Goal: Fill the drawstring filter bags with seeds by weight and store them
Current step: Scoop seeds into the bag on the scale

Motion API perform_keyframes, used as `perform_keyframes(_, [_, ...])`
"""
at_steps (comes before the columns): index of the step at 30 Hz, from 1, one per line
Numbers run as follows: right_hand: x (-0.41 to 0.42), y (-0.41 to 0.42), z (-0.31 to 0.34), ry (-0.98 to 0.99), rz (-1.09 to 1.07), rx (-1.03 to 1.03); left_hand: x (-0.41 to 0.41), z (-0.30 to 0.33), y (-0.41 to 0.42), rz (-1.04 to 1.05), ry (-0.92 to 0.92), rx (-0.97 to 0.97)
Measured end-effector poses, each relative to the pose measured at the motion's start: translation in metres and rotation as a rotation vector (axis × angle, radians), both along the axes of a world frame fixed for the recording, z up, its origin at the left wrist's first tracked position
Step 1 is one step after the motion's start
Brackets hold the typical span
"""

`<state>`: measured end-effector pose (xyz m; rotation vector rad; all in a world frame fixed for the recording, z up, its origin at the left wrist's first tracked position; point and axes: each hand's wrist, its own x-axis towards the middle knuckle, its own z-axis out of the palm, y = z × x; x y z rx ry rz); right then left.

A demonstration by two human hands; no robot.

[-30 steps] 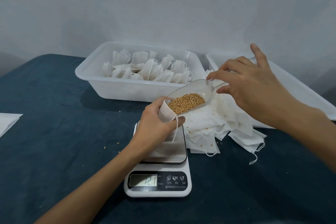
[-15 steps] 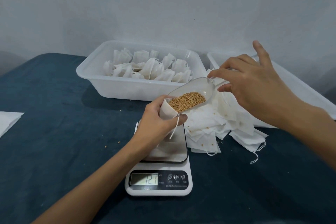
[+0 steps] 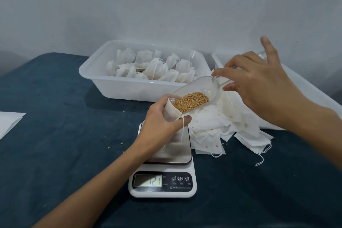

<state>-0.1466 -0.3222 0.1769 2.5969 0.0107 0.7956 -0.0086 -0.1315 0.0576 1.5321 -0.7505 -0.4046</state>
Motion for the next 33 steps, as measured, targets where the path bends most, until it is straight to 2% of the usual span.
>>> perform_keyframes(6, [0.0007,0.001,0.0011,-0.013,0.002,-0.003,-0.0004,0.0012,-0.0002,0.01,-0.02,0.009])
perform_keyframes(27, [0.0009,0.003,0.0007,0.005,-0.016,-0.001,0.0028,0.0033,0.0014,-0.04,0.089,-0.062])
perform_keyframes(33, [0.0008,0.0006,-0.0021,0.026,-0.033,0.069,0.0029,0.0026,0.0007,-0.044,0.089,-0.06])
